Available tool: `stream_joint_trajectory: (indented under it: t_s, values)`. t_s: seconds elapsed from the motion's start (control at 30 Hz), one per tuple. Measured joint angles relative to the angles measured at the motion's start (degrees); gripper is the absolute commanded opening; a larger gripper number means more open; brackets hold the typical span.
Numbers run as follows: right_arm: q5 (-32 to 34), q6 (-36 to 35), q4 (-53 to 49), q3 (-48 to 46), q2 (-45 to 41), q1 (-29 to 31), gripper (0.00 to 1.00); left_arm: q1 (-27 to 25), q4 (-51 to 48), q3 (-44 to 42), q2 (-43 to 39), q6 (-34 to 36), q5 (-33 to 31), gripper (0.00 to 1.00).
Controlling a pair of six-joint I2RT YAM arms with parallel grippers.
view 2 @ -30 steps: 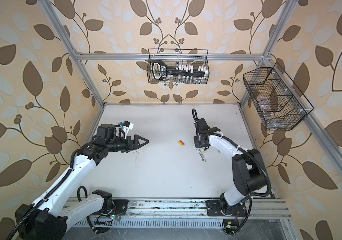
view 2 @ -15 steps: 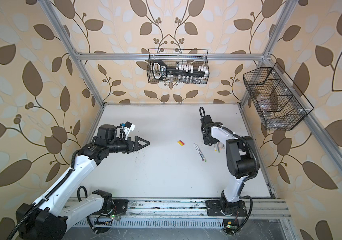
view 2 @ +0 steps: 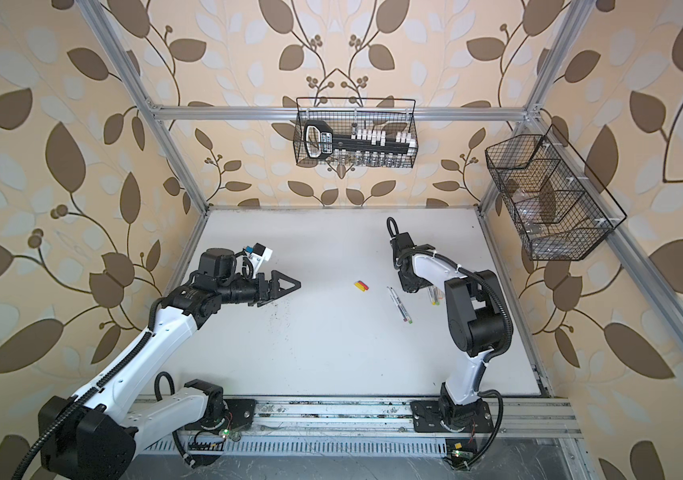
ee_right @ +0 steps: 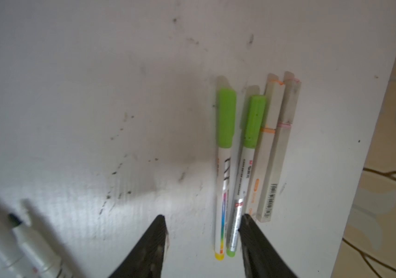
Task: Insert the pens into the pen caps
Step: 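Lower the open right gripper onto the yellow cap and close on it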
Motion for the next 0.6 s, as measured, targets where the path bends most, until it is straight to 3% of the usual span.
stream_joint_trajectory:
  t_s: [0.27,0.6]
  values:
    - [-16.46,-0.26,6.38,-4.46,-7.39,5.33,0.56,0.0,-1.18,0.0,0.11,0.33,-0.26,0.99]
    - [-30.34,0.83,14.67,-5.49,-3.41,13.46,0.56,0.0,-4.98,0.0,0.48,2.03,-2.03,0.99]
